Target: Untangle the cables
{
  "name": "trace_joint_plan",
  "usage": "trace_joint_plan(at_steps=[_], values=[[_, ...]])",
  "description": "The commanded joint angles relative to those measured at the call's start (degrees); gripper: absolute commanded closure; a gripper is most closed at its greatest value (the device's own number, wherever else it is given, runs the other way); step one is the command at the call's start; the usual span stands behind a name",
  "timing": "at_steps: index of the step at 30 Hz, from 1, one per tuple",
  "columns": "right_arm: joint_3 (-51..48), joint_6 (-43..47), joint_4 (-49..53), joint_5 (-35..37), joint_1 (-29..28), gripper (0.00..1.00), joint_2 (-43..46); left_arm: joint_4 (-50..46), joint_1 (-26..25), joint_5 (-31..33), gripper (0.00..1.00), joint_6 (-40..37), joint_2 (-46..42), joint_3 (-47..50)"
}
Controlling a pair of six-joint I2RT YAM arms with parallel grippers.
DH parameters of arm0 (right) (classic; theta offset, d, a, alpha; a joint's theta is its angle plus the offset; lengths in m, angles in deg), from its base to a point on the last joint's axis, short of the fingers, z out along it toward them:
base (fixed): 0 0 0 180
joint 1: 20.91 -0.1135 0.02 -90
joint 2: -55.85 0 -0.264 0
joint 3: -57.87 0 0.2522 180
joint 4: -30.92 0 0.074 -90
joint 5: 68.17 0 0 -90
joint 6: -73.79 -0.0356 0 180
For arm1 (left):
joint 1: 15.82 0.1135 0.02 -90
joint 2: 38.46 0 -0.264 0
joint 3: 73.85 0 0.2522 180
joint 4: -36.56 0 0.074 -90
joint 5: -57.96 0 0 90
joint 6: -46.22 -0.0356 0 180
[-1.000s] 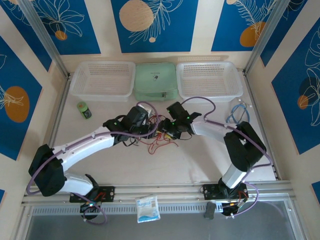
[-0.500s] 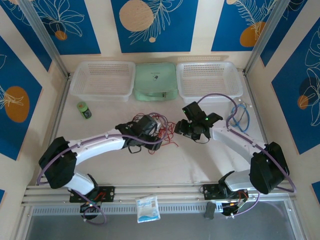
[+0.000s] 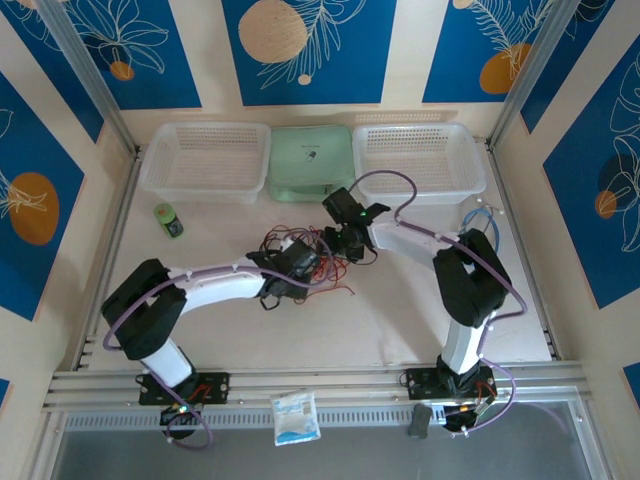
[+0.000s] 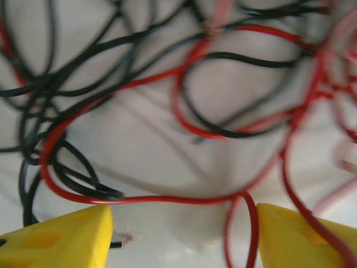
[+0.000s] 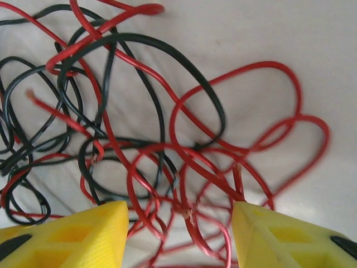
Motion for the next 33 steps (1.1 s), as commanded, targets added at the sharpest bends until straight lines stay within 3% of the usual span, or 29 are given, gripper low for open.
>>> trace_joint_plan(at_steps=[1, 9, 13, 19, 25, 29, 33], values=[[0.8, 0.3, -0.1, 2.7, 0.3, 0.52, -3.7, 5.5, 4.9, 3.9, 0.32, 5.1, 1.3, 3.0], [-8.8, -3.1, -0.2, 6.6, 2.8, 0.9, 0.7, 13.9, 13.5, -1.2, 0.36, 4.7, 1.7, 8.3], [-15.6, -5.4, 0.1, 7.0, 3.5, 0.96, 6.7, 14.8, 14.0, -2.0, 0.38, 4.3, 2.2, 8.7], [-22.9, -7.6, -0.3, 6.1, 4.6, 0.95, 14.5, 14.9, 14.1, -4.1, 0.4, 3.0, 0.4, 8.8], [-21.1, -5.1, 2.2, 4.7, 5.3, 0.93, 18.2, 9.9, 13.8, -7.3, 0.35, 0.1, -6.9, 6.3], [-18.6, -1.9, 4.8, 3.1, 5.1, 0.87, 22.0, 2.9, 13.0, -8.7, 0.28, -2.6, -13.9, 2.4], [-15.7, 1.3, 7.2, 0.7, 3.4, 0.75, 24.9, -3.7, 12.1, -8.9, 0.25, -4.3, -18.9, -1.4]])
